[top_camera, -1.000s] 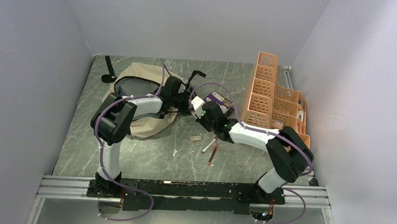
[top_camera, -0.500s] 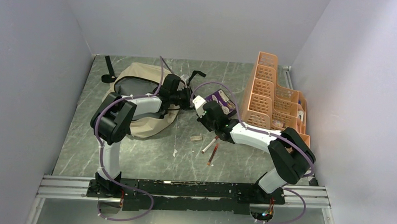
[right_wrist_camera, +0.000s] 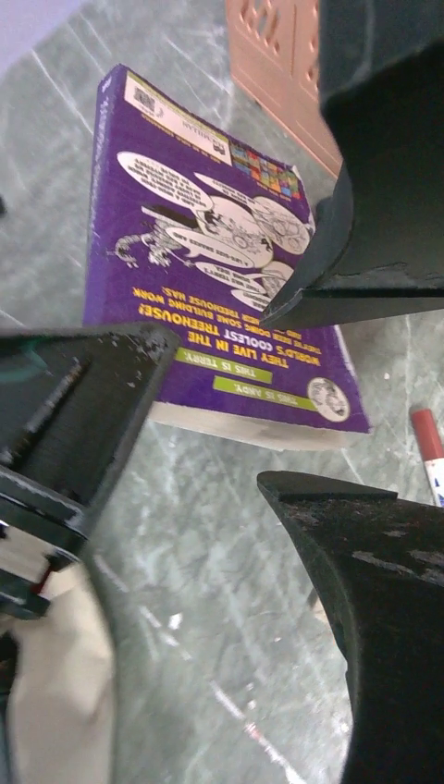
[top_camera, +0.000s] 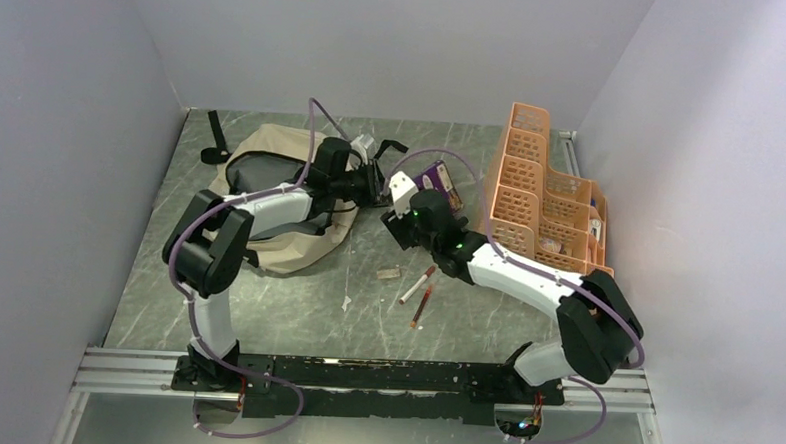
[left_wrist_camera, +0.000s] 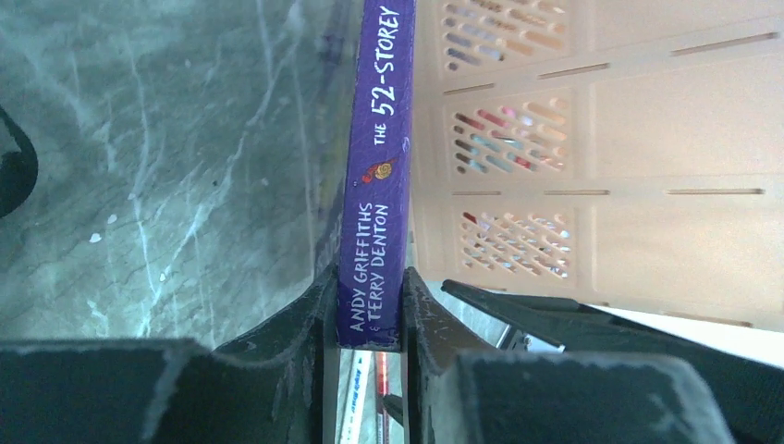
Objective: Pack the student bag
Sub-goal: Pick up the book from the center of the board.
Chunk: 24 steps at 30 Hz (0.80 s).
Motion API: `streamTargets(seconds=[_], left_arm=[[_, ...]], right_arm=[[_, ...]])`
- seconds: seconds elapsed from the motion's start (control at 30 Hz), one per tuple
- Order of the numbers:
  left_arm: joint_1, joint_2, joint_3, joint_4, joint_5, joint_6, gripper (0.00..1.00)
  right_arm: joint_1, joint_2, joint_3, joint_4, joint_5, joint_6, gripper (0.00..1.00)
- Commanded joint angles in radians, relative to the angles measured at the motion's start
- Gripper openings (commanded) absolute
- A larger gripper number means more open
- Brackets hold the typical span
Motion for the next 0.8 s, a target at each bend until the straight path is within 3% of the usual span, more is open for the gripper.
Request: streamTargets(seconds=[0.0,0.2,0.37,0.67,0.77], left_arm=[[0.015,-0.112,-0.003,0.087,0.023,0.055,0.05],[0.059,-0.201,-0.03,0.098,0.042,0.061,0.05],[0.151,-0.319,-0.051,0.089,0.067,0.072,0.05],[0.248,-0.604,0.043,-0.169,-0.022,0.366,0.05],[0.248,-0.668,0.076,-0.242,-0.015,0.473,0.05]], right_arm=[[0.002,-0.081,0.069,0.021,0.02,0.046,0.61],[0.002,-0.134,0.131,0.052,0.063,0.192,0.65],[0.001,-0.129,0.203,0.051,0.107,0.457,0.68],[0.002,-0.111,0.248,0.247,-0.007,0.805,0.81],[-0.001,-0.097,0.301,0.272,-0.076,0.783,0.81]])
